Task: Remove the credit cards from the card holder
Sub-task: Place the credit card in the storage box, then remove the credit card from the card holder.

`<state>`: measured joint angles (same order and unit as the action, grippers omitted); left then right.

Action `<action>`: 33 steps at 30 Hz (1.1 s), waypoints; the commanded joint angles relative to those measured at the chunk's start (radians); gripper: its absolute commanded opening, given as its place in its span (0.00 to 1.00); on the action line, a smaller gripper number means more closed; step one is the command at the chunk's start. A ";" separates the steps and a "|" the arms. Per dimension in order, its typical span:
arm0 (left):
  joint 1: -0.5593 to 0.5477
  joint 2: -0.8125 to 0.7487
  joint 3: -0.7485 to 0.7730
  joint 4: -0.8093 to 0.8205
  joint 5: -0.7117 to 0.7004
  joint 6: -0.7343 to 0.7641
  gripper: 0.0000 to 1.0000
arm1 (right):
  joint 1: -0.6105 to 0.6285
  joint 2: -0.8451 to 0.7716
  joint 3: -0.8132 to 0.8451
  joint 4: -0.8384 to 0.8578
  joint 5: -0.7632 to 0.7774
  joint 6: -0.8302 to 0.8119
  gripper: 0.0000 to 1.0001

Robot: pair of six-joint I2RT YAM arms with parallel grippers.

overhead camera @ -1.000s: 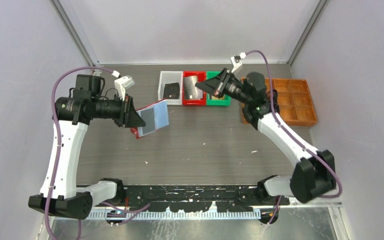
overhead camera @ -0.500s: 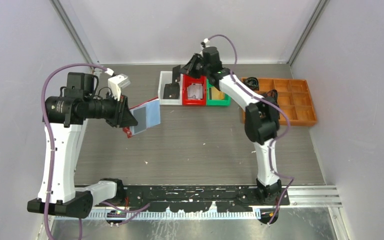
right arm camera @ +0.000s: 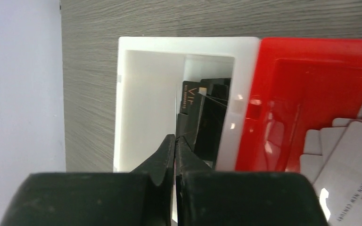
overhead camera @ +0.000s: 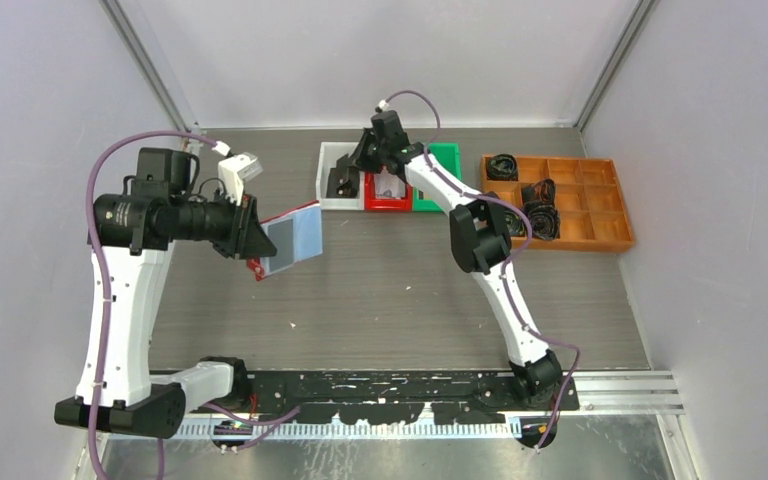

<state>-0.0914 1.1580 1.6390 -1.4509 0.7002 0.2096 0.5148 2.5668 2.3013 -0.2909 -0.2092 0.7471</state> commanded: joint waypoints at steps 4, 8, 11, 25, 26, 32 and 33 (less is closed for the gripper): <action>0.004 -0.023 -0.009 0.030 0.051 0.001 0.00 | 0.035 -0.047 0.037 0.053 0.026 -0.010 0.29; 0.004 -0.035 -0.016 0.040 0.062 0.001 0.00 | 0.046 -0.140 -0.041 0.068 0.056 -0.042 0.52; 0.004 -0.037 -0.016 0.039 0.074 0.005 0.00 | 0.054 -0.245 -0.105 0.052 0.067 -0.061 0.62; 0.002 0.074 -0.107 -0.083 0.255 0.264 0.00 | 0.306 -1.037 -0.709 -0.148 -0.076 -0.326 0.99; 0.002 0.101 -0.105 -0.112 0.260 0.288 0.00 | 0.307 -1.076 -0.760 -0.132 -0.099 -0.335 1.00; -0.003 0.146 -0.081 -0.228 0.338 0.383 0.00 | 0.315 -1.167 -0.817 -0.119 -0.247 -0.399 0.99; -0.009 0.144 -0.070 -0.241 0.342 0.397 0.00 | 0.315 -1.172 -0.822 -0.121 -0.267 -0.415 1.00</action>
<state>-0.0914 1.3338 1.5299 -1.5719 0.9298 0.4927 0.8230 1.3853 1.5036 -0.3931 -0.3599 0.4152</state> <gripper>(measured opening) 0.162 0.993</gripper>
